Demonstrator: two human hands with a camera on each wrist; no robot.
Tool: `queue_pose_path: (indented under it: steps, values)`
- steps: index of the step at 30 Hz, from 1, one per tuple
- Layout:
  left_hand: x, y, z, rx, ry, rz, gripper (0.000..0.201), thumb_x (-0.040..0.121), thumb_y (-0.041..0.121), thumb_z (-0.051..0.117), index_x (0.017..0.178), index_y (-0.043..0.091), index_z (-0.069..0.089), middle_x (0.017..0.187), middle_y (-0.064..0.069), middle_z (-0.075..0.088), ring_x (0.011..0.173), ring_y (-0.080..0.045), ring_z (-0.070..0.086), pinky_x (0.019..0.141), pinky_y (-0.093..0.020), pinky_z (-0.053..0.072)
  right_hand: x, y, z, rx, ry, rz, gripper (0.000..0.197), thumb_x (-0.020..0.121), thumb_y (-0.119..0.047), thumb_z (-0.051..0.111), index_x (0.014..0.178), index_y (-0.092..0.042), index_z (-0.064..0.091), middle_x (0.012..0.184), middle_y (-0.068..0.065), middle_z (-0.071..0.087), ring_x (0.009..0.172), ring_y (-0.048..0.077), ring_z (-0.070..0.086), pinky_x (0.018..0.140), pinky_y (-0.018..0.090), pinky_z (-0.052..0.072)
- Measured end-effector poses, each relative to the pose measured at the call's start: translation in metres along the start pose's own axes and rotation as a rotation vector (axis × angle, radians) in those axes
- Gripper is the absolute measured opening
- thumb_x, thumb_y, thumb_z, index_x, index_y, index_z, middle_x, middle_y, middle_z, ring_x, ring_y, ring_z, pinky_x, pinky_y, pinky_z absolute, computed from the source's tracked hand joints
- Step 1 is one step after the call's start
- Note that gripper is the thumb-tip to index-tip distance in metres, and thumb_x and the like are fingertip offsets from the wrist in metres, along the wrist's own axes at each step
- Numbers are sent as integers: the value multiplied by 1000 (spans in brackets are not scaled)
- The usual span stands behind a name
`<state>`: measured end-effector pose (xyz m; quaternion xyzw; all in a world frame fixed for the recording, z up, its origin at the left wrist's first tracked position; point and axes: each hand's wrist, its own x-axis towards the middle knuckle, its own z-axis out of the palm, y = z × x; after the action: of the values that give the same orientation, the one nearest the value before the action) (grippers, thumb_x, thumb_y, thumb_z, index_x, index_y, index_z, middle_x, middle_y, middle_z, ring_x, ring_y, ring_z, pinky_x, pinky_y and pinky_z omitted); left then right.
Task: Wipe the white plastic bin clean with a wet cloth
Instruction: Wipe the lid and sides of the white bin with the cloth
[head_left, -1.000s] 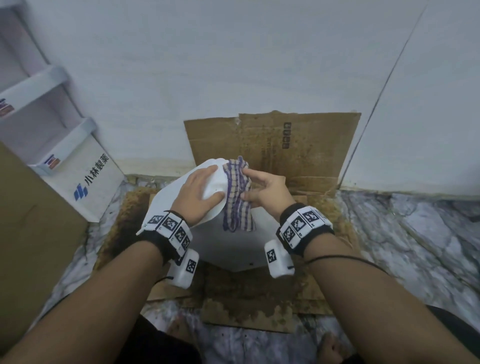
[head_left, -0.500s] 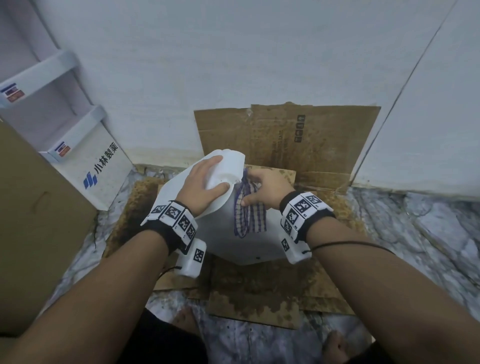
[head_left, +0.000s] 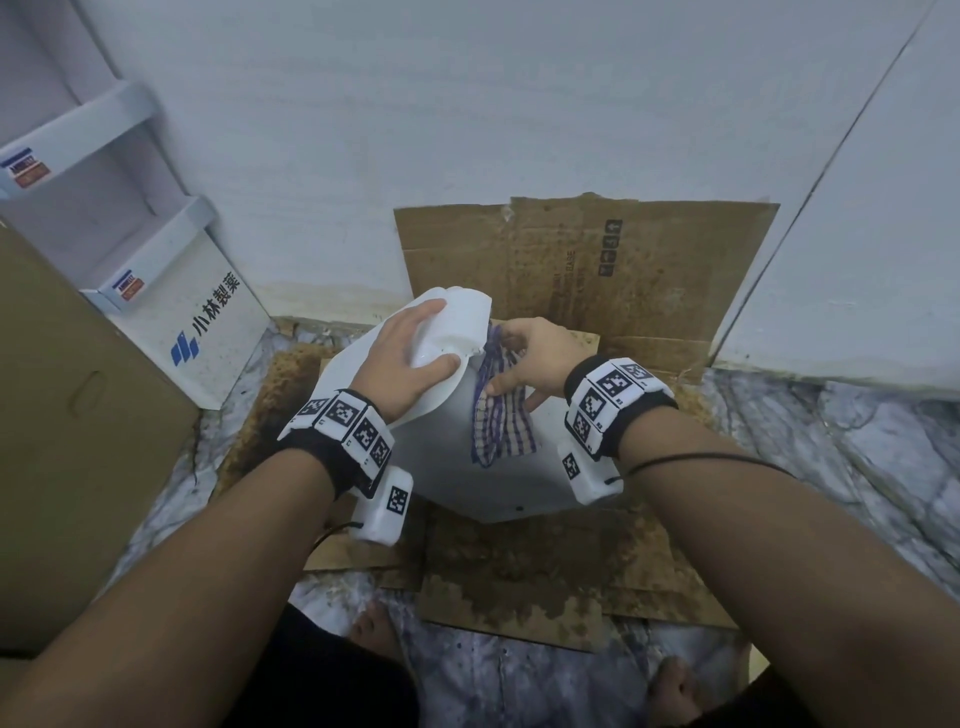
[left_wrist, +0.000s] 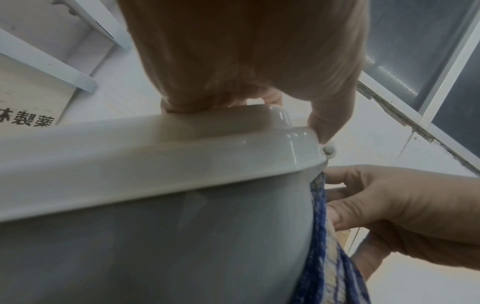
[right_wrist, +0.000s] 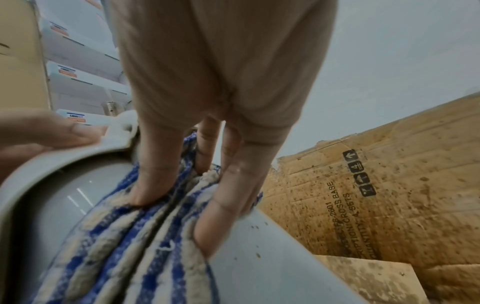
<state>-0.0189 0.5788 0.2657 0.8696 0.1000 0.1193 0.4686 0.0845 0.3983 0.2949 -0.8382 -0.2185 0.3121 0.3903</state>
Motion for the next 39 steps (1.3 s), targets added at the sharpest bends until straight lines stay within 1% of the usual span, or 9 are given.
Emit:
queue_pose_path:
  steps: [10, 14, 18, 22, 27, 29, 33, 37, 39]
  values:
    - [4, -1, -6, -23, -2, -24, 73, 70, 49, 62, 139, 36, 42, 147, 2, 38, 127, -7, 35, 106, -27, 26, 0, -7, 3, -59, 18, -28, 64, 66, -10, 87, 124, -20, 61, 133, 5, 58, 108, 31, 63, 58, 46, 61]
    - [4, -1, -7, -29, 11, -32, 70, 71, 40, 63, 138, 34, 43, 145, 1, 38, 128, -10, 37, 105, -27, 27, -4, -11, 11, -19, 44, -69, 75, 67, -13, 86, 134, -24, 53, 126, -2, 61, 102, 24, 64, 56, 48, 61]
    - [4, -8, -12, -79, 15, -48, 70, 64, 51, 63, 131, 44, 43, 144, 2, 40, 131, -16, 40, 111, -36, 32, -8, -16, 19, -33, 53, -96, 82, 71, -15, 84, 141, -28, 45, 118, -6, 60, 98, 22, 65, 59, 48, 61]
    - [4, -12, -18, -100, 28, -68, 67, 62, 51, 63, 126, 48, 44, 145, 2, 40, 130, -19, 41, 111, -45, 35, -4, -19, 26, -108, 27, -91, 95, 71, -14, 84, 149, -33, 34, 137, 0, 54, 102, 27, 63, 59, 44, 61]
    - [5, -16, -26, -120, 38, -79, 60, 62, 49, 64, 119, 55, 47, 142, -1, 43, 128, -21, 44, 110, -47, 37, 4, -6, 26, -235, 9, -43, 102, 70, -15, 85, 153, -26, 26, 156, 0, 34, 113, 29, 59, 63, 42, 61]
    - [5, -17, -30, -139, 34, -75, 59, 62, 47, 65, 118, 54, 48, 141, 0, 44, 126, -19, 45, 109, -44, 38, 6, 6, 25, -257, -6, -12, 103, 70, -15, 86, 153, -26, 26, 156, 1, 34, 113, 30, 59, 65, 42, 61]
    - [5, -18, -33, -168, 40, -52, 62, 61, 47, 63, 120, 44, 49, 137, 5, 46, 114, 0, 49, 91, -13, 40, 7, 35, 22, -284, -10, 50, 104, 68, -16, 87, 153, -27, 27, 153, 4, 38, 115, 31, 58, 67, 41, 61]
    - [6, -26, -37, -168, 48, -65, 58, 65, 43, 67, 120, 51, 52, 140, 1, 46, 125, -17, 48, 108, -41, 40, 6, 62, 18, -282, -9, 91, 103, 69, -14, 86, 153, -28, 28, 152, 5, 40, 112, 32, 59, 68, 43, 61]
    - [6, -29, -39, -170, 47, -89, 60, 66, 41, 69, 122, 50, 52, 141, 1, 47, 128, -19, 47, 110, -47, 39, 7, 75, 16, -288, -8, 112, 103, 69, -13, 86, 153, -28, 27, 152, 5, 39, 115, 32, 58, 68, 42, 61]
